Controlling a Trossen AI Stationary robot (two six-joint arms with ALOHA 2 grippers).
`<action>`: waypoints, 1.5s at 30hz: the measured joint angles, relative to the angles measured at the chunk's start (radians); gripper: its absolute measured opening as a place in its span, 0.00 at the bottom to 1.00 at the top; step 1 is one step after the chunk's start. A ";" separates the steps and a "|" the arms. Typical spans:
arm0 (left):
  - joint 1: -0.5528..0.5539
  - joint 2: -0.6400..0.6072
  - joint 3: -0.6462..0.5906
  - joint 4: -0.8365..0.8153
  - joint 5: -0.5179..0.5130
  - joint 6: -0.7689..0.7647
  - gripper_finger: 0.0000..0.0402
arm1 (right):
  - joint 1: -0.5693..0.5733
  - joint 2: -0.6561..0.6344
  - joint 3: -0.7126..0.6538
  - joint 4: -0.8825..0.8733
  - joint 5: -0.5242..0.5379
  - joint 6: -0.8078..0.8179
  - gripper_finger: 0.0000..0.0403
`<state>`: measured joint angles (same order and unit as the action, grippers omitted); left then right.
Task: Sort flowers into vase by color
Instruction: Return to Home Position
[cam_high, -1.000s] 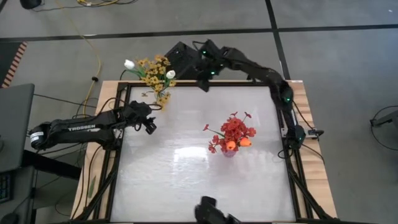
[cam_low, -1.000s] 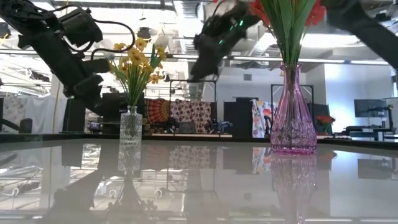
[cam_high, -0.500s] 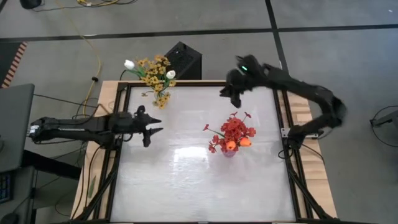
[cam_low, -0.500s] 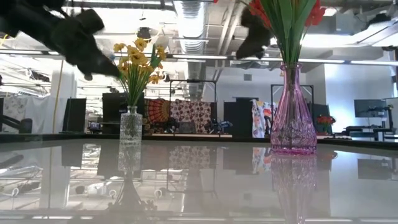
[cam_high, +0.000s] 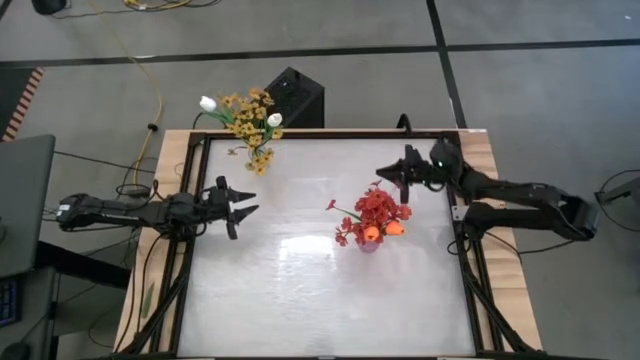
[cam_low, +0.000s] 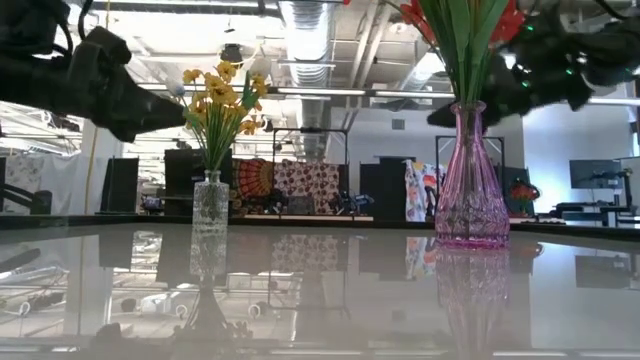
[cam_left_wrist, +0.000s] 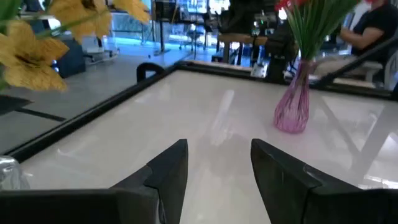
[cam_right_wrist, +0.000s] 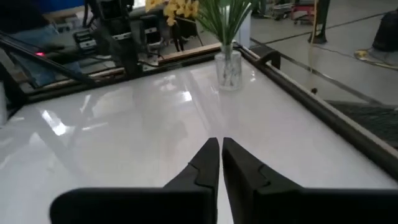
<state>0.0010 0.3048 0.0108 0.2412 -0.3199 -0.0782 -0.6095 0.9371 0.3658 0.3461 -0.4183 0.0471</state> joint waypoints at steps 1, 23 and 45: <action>0.000 -0.009 0.000 -0.008 -0.001 -0.008 0.41 | 0.004 -0.016 -0.030 0.024 0.000 0.017 0.11; 0.000 -0.181 0.030 -0.173 0.134 -0.040 0.40 | 0.481 -0.329 -0.214 -0.140 0.548 0.134 0.05; -0.001 -0.271 0.028 -0.260 0.000 -0.036 0.33 | 0.431 -0.669 -0.214 -0.445 0.552 0.057 0.13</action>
<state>-0.0002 0.0336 0.0391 -0.0193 -0.3202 -0.1139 -0.1787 0.2683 0.1520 -0.0990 0.1337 0.1043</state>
